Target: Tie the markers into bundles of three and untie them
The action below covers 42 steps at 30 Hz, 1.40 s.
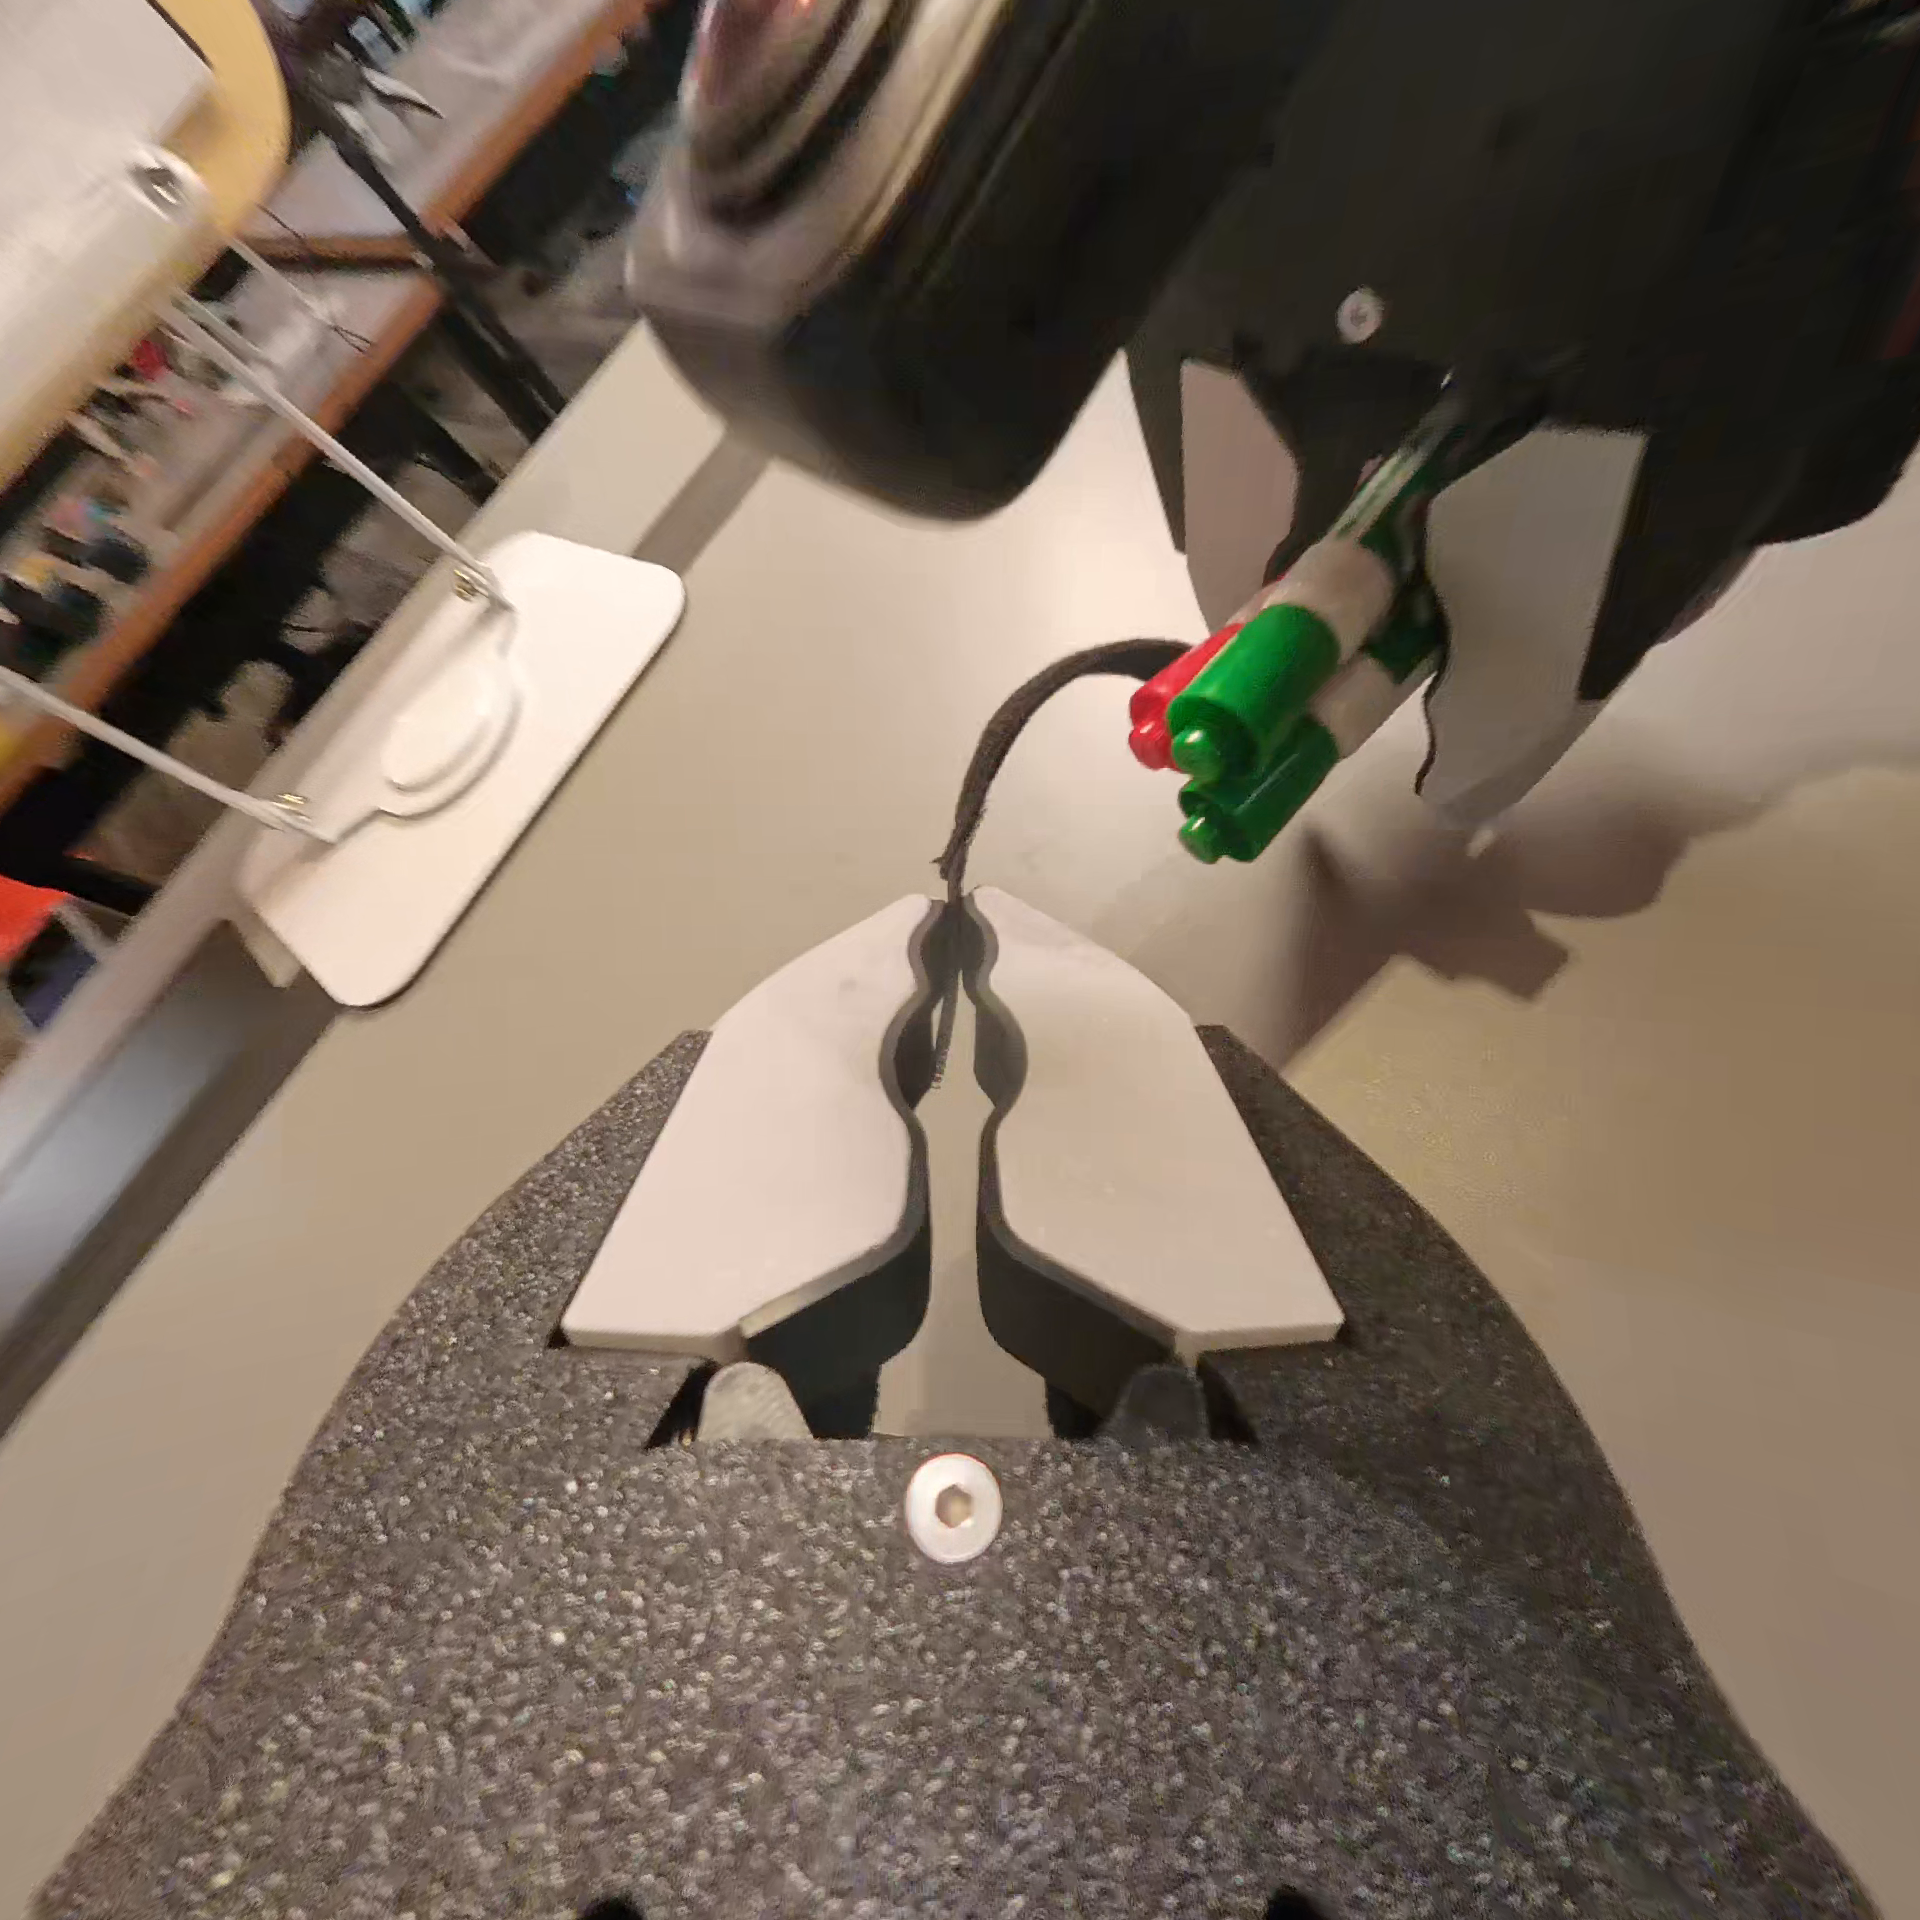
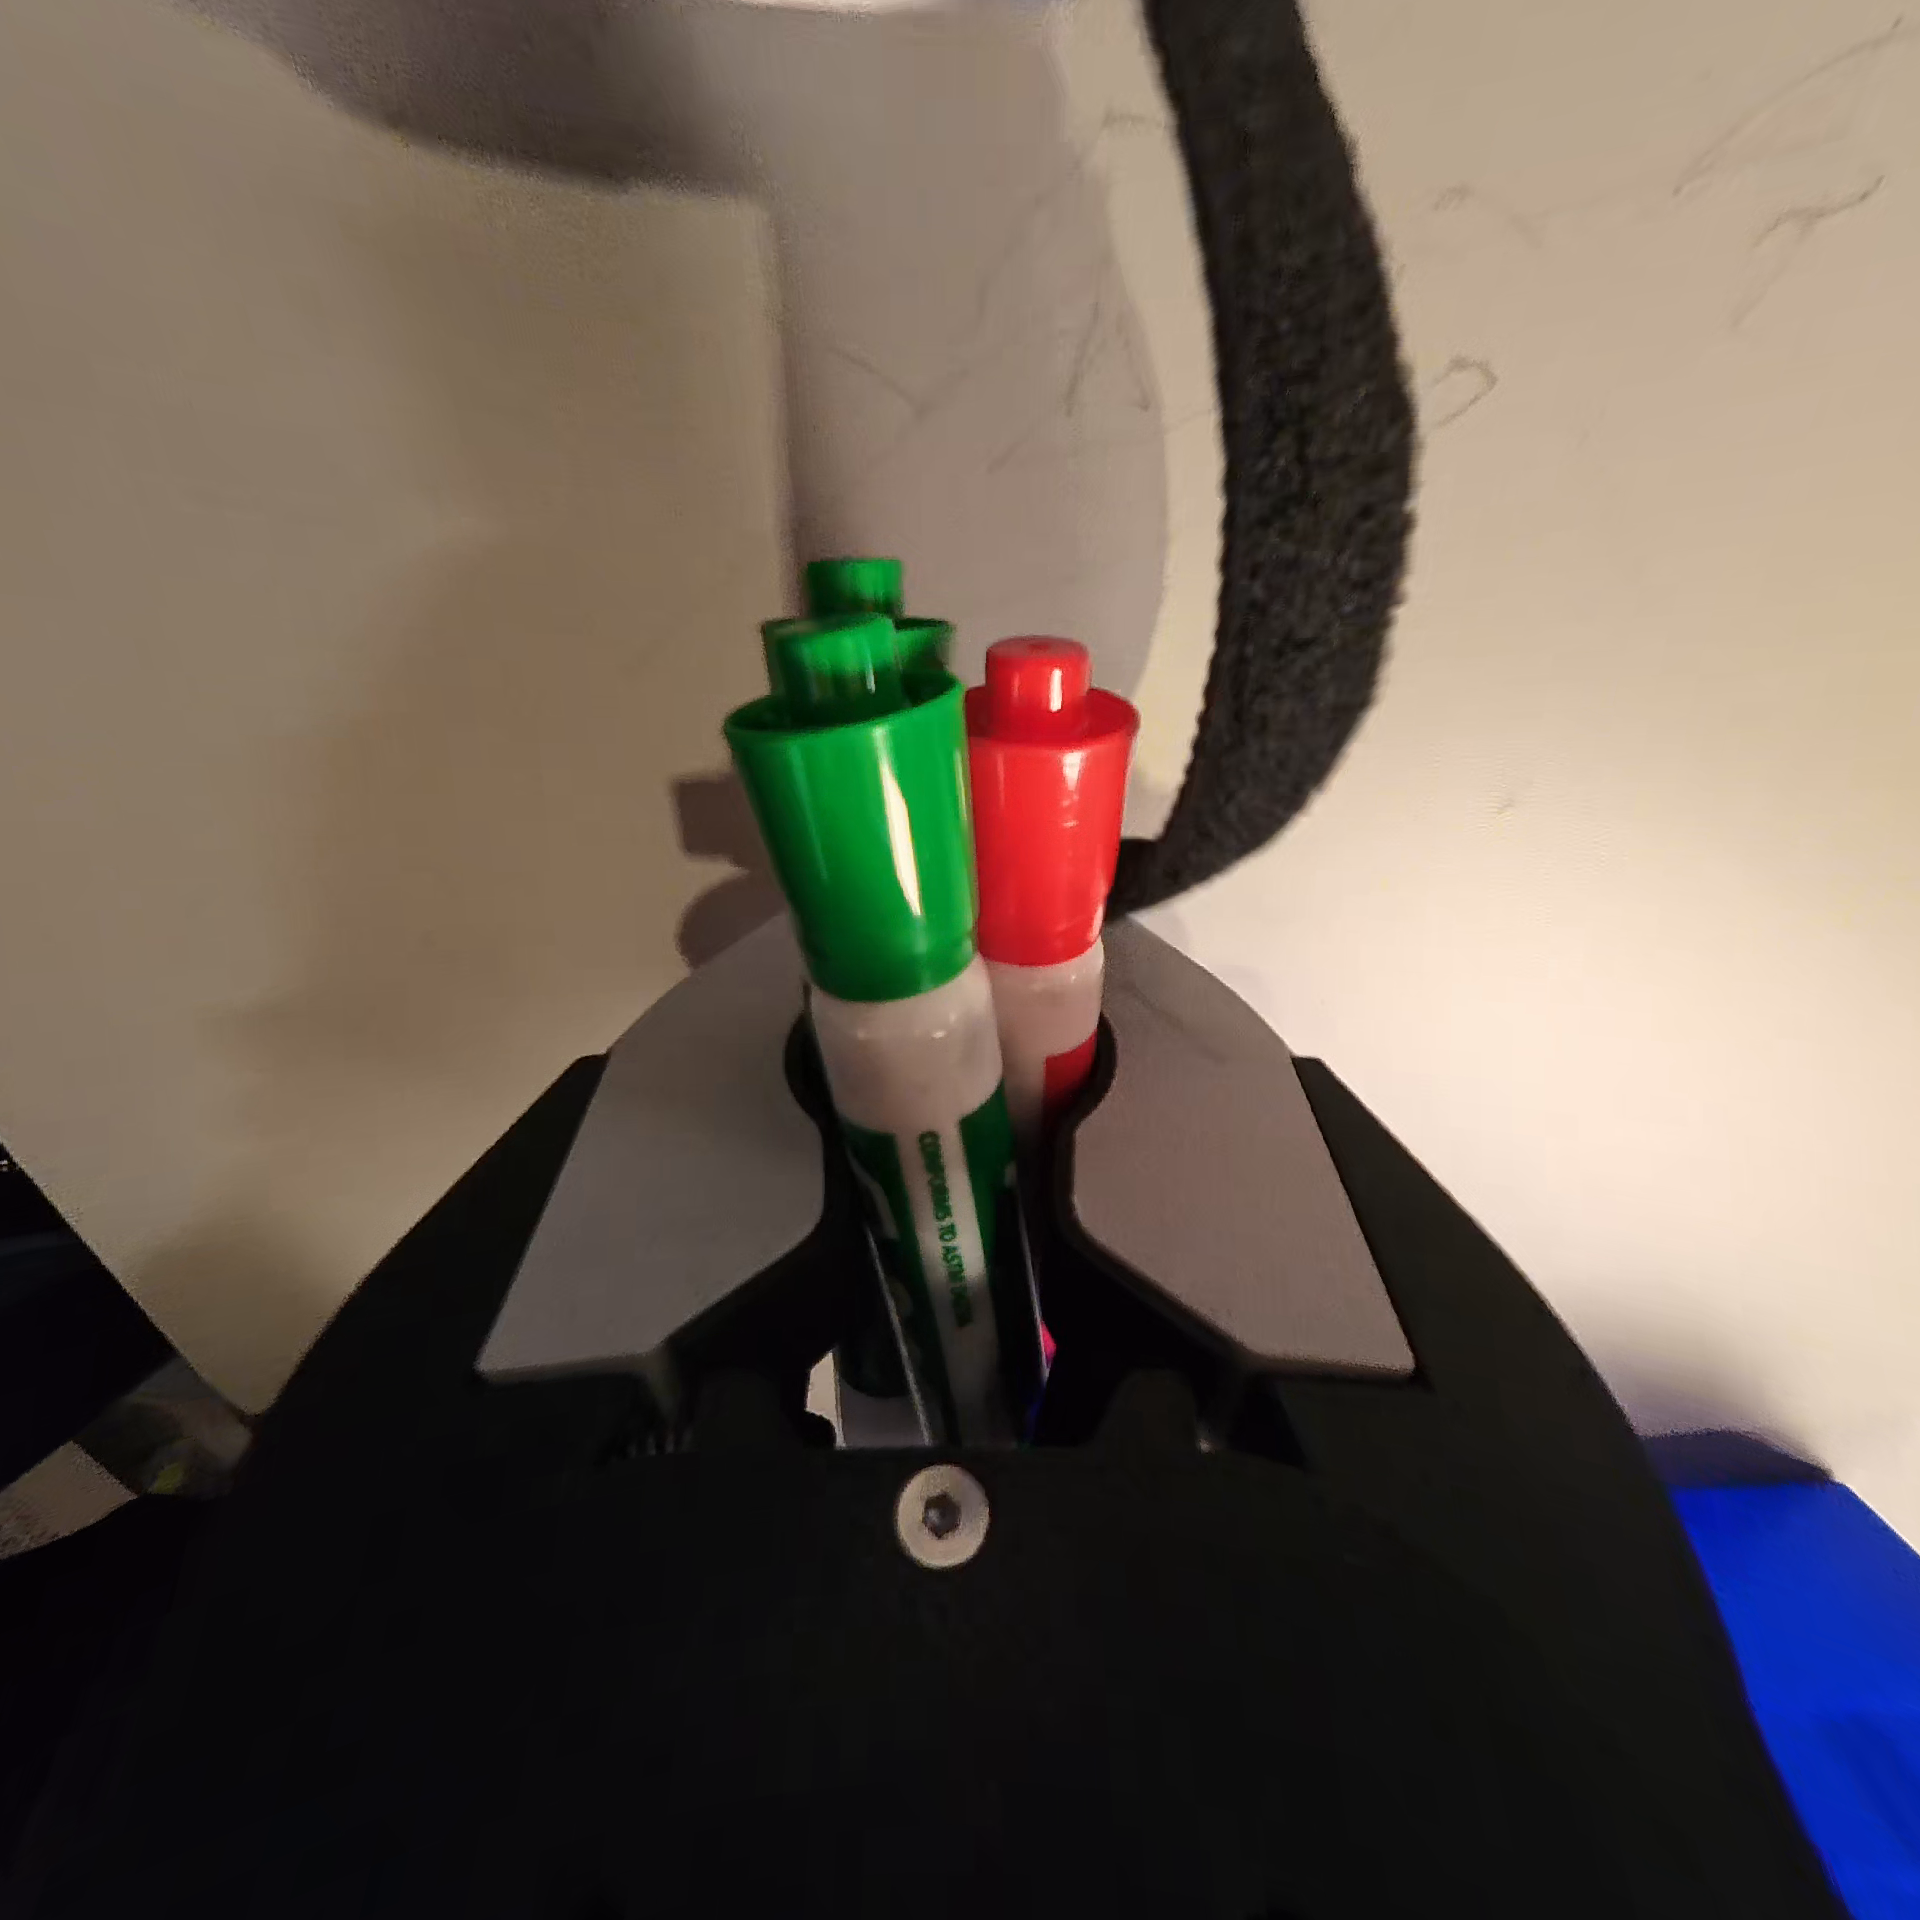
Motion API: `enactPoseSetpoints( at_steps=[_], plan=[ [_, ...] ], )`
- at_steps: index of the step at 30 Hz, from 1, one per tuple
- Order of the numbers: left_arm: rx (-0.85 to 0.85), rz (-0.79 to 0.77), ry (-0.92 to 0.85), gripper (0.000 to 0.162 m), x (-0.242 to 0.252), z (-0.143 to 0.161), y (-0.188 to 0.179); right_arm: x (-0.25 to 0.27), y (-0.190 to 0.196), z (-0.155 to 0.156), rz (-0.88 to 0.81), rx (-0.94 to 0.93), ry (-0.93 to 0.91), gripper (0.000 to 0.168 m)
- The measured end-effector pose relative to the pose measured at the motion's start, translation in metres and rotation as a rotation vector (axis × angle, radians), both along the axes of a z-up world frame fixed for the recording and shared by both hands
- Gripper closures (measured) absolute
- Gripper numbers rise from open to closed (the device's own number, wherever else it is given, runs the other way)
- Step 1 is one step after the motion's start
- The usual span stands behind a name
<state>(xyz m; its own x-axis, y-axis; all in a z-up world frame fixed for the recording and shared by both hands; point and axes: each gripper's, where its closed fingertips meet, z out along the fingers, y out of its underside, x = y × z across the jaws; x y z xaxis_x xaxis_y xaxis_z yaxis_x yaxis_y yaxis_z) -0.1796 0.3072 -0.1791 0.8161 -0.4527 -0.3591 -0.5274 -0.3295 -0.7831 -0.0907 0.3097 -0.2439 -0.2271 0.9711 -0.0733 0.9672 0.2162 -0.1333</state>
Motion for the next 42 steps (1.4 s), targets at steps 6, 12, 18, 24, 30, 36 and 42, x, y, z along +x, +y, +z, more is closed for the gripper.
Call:
enactPoseSetpoints(
  at_steps=[6, 12, 18, 24, 30, 36, 42],
  plan=[
    [0.123, 0.027, 0.14, 0.161, 0.008, 0.017, -0.009, -0.003, -0.002, -0.005, -0.003, -0.004, -0.01, 0.128],
    [0.175, 0.051, 0.364, 0.161, 0.015, 0.015, -0.017, -0.002, 0.003, -0.009, -0.033, -0.007, -0.017, 0.128],
    [0.196, 0.027, 0.515, 0.16, 0.035, 0.007, -0.023, -0.002, 0.008, -0.011, -0.068, -0.009, -0.016, 0.128],
    [0.186, -0.006, 0.612, 0.158, 0.051, -0.007, -0.027, -0.002, 0.01, -0.01, -0.079, -0.008, -0.012, 0.128],
    [0.208, -0.074, 0.678, 0.153, 0.066, -0.016, -0.032, -0.001, 0.009, -0.009, -0.078, -0.005, -0.011, 0.129],
    [0.215, -0.139, 0.727, 0.152, 0.08, -0.026, -0.035, -0.002, 0.007, -0.009, -0.07, -0.002, -0.01, 0.13],
    [0.197, -0.166, 0.722, 0.15, 0.08, -0.03, -0.036, -0.003, 0.005, -0.01, -0.059, -0.006, -0.01, 0.13]
  ],
)
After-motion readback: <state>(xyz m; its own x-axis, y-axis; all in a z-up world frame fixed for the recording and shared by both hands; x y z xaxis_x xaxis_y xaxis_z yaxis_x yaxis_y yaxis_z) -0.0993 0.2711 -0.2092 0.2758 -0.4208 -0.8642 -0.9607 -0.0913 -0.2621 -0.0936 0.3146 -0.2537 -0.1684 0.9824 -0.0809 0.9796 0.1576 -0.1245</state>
